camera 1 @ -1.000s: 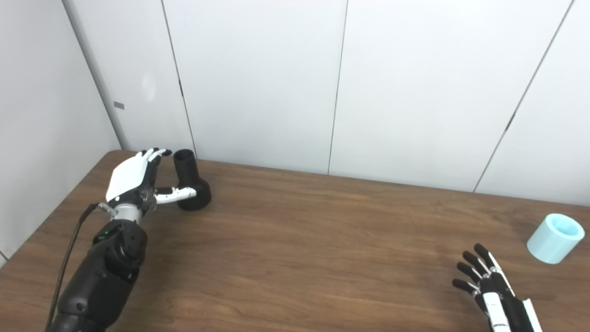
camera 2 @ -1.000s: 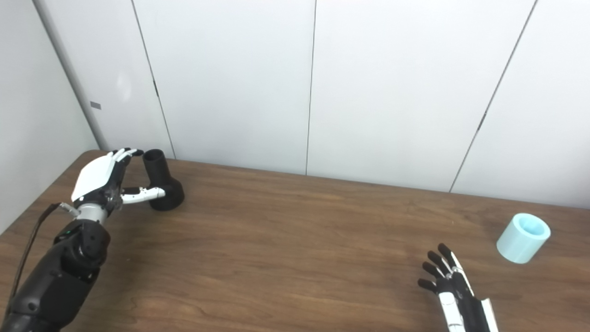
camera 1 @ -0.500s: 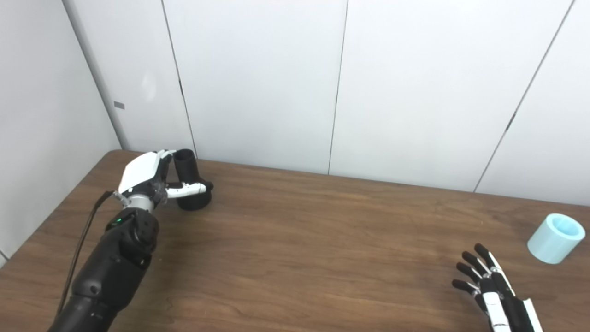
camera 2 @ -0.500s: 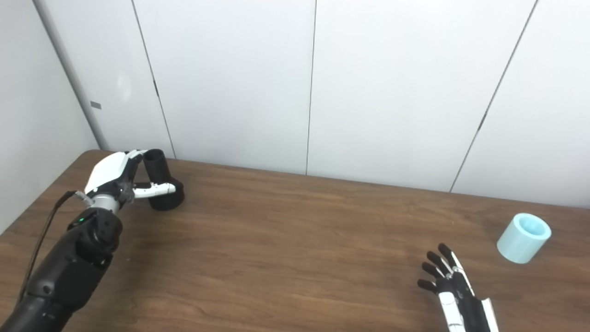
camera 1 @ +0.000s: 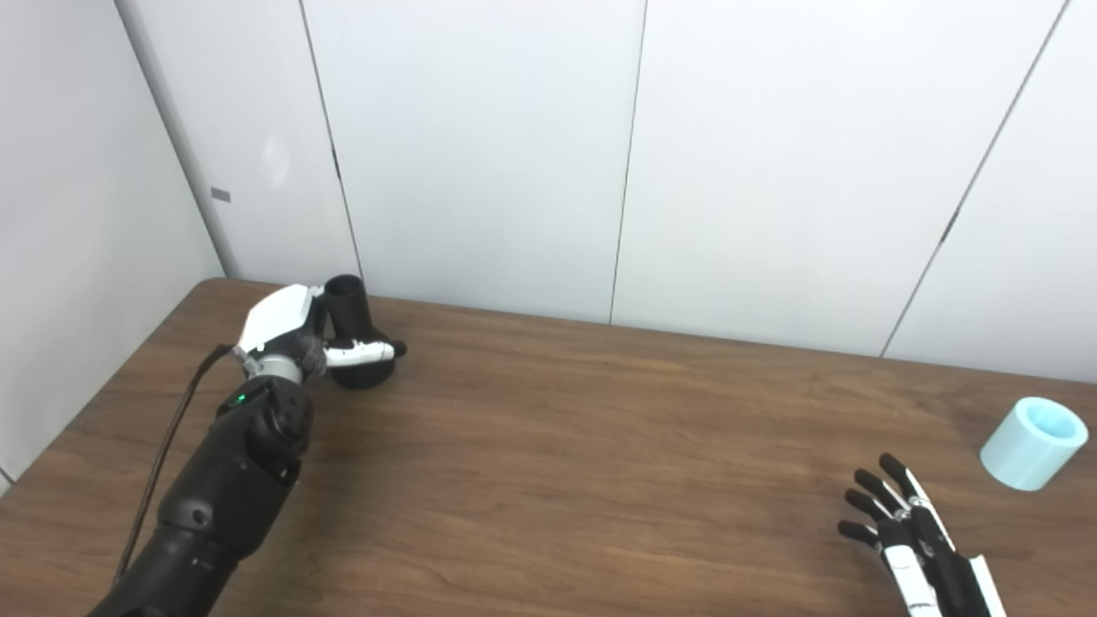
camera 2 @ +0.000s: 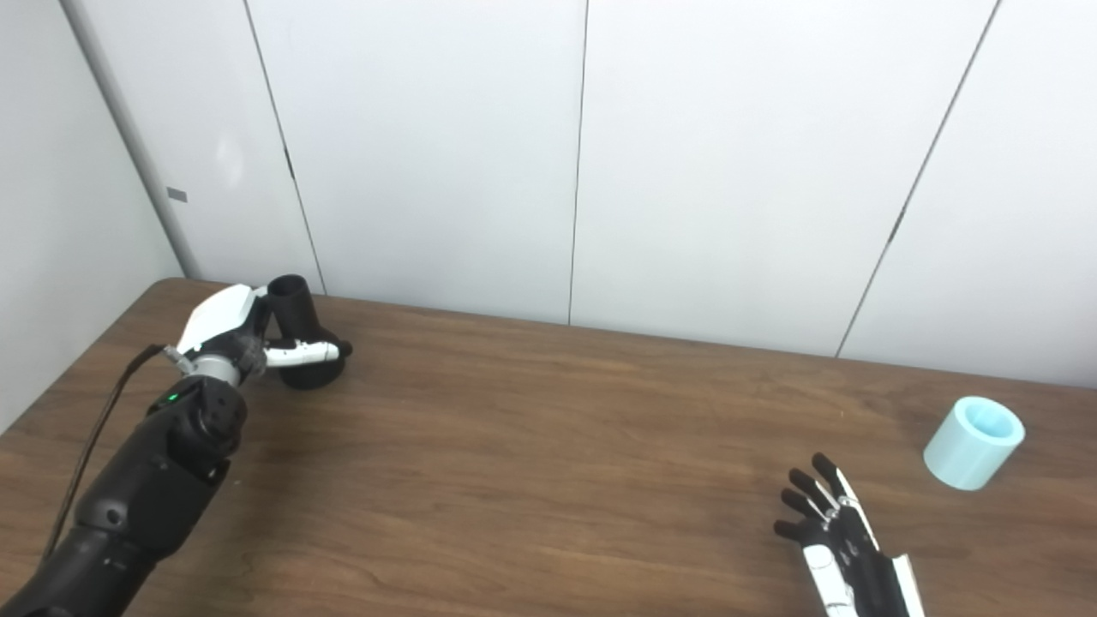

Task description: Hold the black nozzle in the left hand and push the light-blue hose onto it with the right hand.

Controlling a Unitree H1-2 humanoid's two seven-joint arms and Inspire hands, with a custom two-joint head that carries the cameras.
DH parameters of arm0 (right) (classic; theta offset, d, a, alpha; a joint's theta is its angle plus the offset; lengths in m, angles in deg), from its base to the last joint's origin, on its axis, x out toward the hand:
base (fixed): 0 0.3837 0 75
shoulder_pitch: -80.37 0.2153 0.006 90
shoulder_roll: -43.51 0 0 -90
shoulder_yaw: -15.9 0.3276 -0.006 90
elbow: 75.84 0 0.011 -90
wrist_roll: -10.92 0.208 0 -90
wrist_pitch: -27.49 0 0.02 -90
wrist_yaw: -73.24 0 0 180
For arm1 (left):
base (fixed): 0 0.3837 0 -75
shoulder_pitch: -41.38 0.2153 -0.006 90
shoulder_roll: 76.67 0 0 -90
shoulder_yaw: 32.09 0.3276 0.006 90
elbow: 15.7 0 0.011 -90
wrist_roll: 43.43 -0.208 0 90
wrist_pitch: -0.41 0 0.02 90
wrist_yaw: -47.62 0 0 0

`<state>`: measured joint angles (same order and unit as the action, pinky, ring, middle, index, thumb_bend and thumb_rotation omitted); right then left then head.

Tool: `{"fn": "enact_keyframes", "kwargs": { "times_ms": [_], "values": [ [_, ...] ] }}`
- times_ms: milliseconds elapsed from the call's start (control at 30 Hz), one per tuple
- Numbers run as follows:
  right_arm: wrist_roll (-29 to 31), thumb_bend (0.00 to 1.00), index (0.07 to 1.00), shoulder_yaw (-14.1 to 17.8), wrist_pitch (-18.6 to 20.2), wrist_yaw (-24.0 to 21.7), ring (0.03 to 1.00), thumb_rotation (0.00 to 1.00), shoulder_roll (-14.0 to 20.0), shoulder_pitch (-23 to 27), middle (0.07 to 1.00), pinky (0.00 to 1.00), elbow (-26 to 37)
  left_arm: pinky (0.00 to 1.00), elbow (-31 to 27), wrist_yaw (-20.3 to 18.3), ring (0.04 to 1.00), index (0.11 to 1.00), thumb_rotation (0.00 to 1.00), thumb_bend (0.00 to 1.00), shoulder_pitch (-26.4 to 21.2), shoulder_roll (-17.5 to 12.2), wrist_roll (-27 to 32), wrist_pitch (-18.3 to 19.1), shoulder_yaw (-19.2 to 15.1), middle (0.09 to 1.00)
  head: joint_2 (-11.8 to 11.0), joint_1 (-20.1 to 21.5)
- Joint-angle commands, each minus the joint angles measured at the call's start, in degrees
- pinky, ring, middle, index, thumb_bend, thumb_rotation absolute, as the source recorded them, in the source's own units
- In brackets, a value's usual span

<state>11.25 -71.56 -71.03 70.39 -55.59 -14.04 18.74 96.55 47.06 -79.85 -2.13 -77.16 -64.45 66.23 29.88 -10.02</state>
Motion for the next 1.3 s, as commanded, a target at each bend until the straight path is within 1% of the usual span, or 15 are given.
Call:
{"fn": "enact_keyframes", "kwargs": {
  "times_ms": [0, 167, 367, 500, 600, 733, 867, 933, 967, 1067, 1167, 1267],
  "values": [
    [-0.2, 0.45, 0.915, -0.2, 0.2, -0.1, 0.854, 0.79, 0.1, -3.1, 0.874, 0.73, -3.7, 1.0, -0.1, 1.1, 0.993, 0.878, 0.57, 0.99, -2.9, -1.1, -1.6, 0.3, 0.2, 0.941, 0.2, -0.1],
    [0.1, 0.44, 0.907, -0.1, 0.4, -0.2, 0.86, 0.83, 0.2, -3.2, 0.875, 0.73, -3.3, 1.0, 1.5, 1.2, 0.969, 0.862, 0.55, 0.98, -3.1, -1.3, -2.1, 0.5, 1.4, 0.919, 0.4, -0.1],
    [0.2, 0.44, 0.899, -0.1, 0.4, -0.3, 0.859, 0.83, 0.2, -3.4, 0.875, 0.74, -3.0, 1.0, 3.6, 1.0, 0.966, 0.827, 0.49, 0.96, -3.6, -0.9, -2.6, 0.8, 2.3, 0.908, 0.7, -0.1],
    [0.1, 0.44, 0.898, -0.2, 0.2, -0.3, 0.86, 0.85, 0.3, -3.4, 0.877, 0.74, -3.1, 1.0, 7.6, 2.7, 0.962, 0.823, 0.52, 0.99, -4.5, -0.8, -2.4, -1.4, 3.0, 0.902, 0.9, -0.1],
    [0.8, 0.45, 0.895, -0.2, 0.6, -0.4, 0.857, 0.85, 0.1, -3.5, 0.873, 0.74, -2.8, 1.0, 6.6, 2.5, 0.961, 0.815, 0.51, 0.98, -4.3, -0.4, -2.4, -1.2, 3.3, 0.897, 1.1, 0.1],
    [0.8, 0.47, 0.892, -0.1, 1.2, -0.2, 0.855, 0.85, -0.2, -3.6, 0.868, 0.75, -2.3, 1.0, 6.1, 2.7, 0.93, 0.796, 0.5, 0.96, -4.0, -0.2, -2.3, -1.9, 3.7, 0.864, 1.3, 0.1],
    [0.3, 0.48, 0.89, -0.2, 1.2, -0.1, 0.846, 0.86, -0.2, -3.8, 0.864, 0.74, -1.9, 0.94, 6.4, 4.7, 0.892, 0.781, 0.46, 0.96, -3.6, 0.2, -0.9, -4.6, 2.7, 0.826, 1.5, 0.1],
    [0.3, 0.47, 0.889, -0.3, 1.3, -0.1, 0.845, 0.87, -0.2, -3.9, 0.863, 0.74, -1.7, 0.92, 6.9, 5.1, 0.879, 0.79, 0.48, 0.96, -3.6, 0.2, -0.8, -5.4, 2.5, 0.818, 1.5, 0.1],
    [0.5, 0.47, 0.888, -0.3, 1.4, -0.2, 0.844, 0.87, -0.2, -3.9, 0.862, 0.74, -1.7, 0.91, 6.2, 4.9, 0.878, 0.793, 0.49, 0.97, -3.5, 0.3, -0.7, -5.2, 2.4, 0.817, 1.5, 0.1],
    [0.9, 0.46, 0.896, -0.3, 1.5, -0.5, 0.85, 0.86, -0.2, -4.0, 0.868, 0.74, -1.4, 0.92, 4.7, 4.1, 0.889, 0.801, 0.48, 0.96, -3.4, 0.5, -0.8, -4.4, 2.3, 0.827, 1.6, 0.1],
    [0.4, 0.45, 0.906, -0.3, 2.2, -0.1, 0.846, 0.86, -0.2, -4.1, 0.866, 0.74, -1.0, 0.94, 4.4, 3.9, 0.903, 0.82, 0.48, 0.96, -3.4, 0.6, -1.0, -4.6, 2.3, 0.838, 1.7, 0.1],
    [0.5, 0.43, 0.917, -0.3, 1.9, -0.2, 0.845, 0.86, -0.1, -4.0, 0.865, 0.75, -1.2, 0.97, 3.9, 3.9, 0.918, 0.867, 0.49, 0.99, -3.3, 0.9, -0.9, -4.5, 2.1, 0.855, 1.7, 0.1]
  ]
}}
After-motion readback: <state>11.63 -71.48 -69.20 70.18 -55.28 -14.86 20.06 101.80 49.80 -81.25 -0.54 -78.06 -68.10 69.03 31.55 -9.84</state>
